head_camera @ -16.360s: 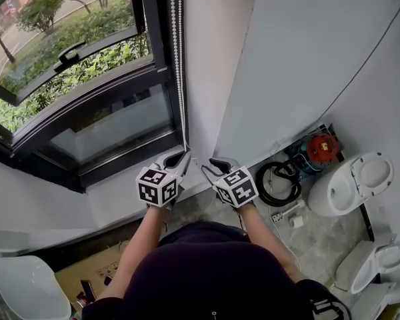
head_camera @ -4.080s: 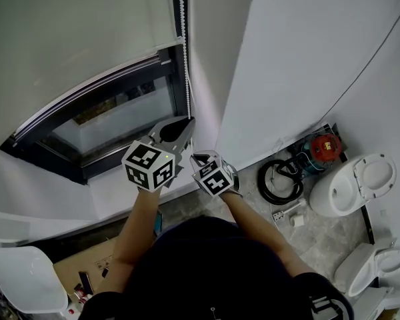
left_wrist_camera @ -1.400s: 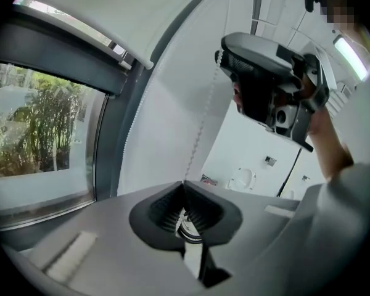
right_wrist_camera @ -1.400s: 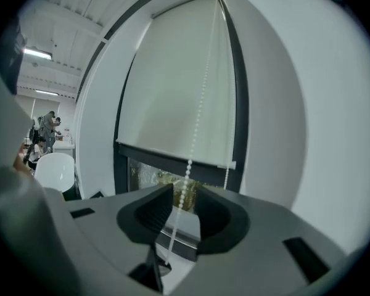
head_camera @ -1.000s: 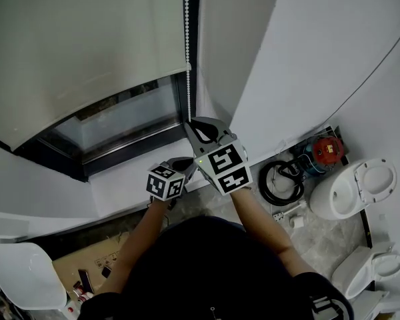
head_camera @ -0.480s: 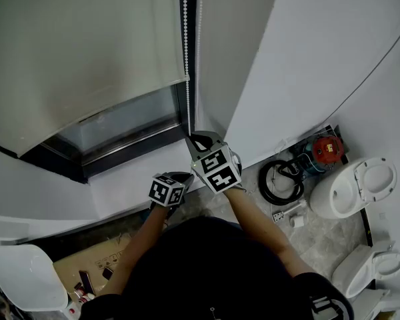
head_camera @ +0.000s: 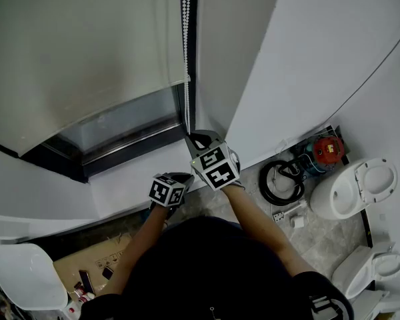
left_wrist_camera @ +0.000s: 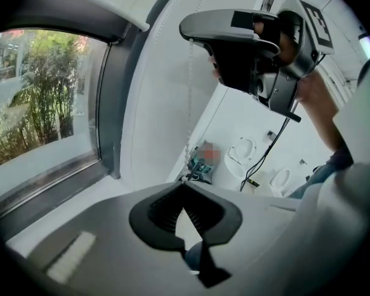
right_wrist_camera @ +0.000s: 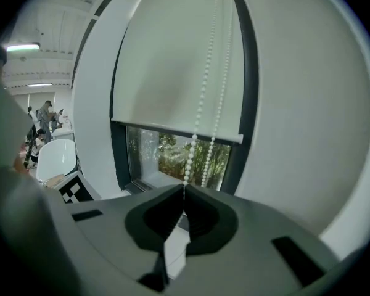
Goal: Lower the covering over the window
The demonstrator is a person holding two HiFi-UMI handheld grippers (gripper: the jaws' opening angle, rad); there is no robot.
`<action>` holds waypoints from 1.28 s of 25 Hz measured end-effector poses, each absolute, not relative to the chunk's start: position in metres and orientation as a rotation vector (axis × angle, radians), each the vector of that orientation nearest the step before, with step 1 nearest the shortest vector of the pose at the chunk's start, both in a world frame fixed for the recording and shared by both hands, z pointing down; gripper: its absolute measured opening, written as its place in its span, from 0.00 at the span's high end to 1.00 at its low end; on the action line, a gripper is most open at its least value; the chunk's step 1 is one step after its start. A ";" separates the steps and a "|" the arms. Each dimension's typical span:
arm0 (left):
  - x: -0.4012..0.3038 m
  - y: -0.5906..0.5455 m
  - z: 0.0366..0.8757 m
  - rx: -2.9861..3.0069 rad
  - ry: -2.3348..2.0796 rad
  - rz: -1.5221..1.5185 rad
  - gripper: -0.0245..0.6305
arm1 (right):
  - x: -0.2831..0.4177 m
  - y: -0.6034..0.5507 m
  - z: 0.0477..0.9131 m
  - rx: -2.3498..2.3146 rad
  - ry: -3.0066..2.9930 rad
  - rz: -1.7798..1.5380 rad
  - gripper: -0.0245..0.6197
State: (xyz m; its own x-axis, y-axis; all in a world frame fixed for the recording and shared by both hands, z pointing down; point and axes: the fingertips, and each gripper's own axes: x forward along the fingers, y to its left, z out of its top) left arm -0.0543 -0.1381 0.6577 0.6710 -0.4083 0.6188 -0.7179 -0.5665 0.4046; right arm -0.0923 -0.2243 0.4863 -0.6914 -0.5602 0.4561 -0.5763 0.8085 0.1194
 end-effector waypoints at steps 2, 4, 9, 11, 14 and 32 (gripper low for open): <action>-0.053 -0.139 0.658 2.230 -0.865 0.616 0.94 | -0.091 -0.226 0.486 0.850 -2.513 0.048 0.94; -0.053 -0.140 0.658 2.229 -0.866 0.617 0.94 | -0.090 -0.229 0.487 0.858 -2.514 0.049 0.94; -0.057 -0.143 0.659 2.221 -0.878 0.610 0.94 | -0.090 -0.233 0.488 0.866 -2.510 0.064 0.94; -0.058 -0.143 0.659 2.219 -0.880 0.609 0.94 | -0.089 -0.233 0.488 0.868 -2.510 0.067 0.94; -0.059 -0.141 0.659 2.218 -0.881 0.609 0.94 | -0.089 -0.231 0.488 0.870 -2.510 0.067 0.94; -0.067 -0.136 0.663 2.199 -0.942 0.605 0.94 | -0.080 -0.227 0.511 0.850 -2.459 0.003 0.94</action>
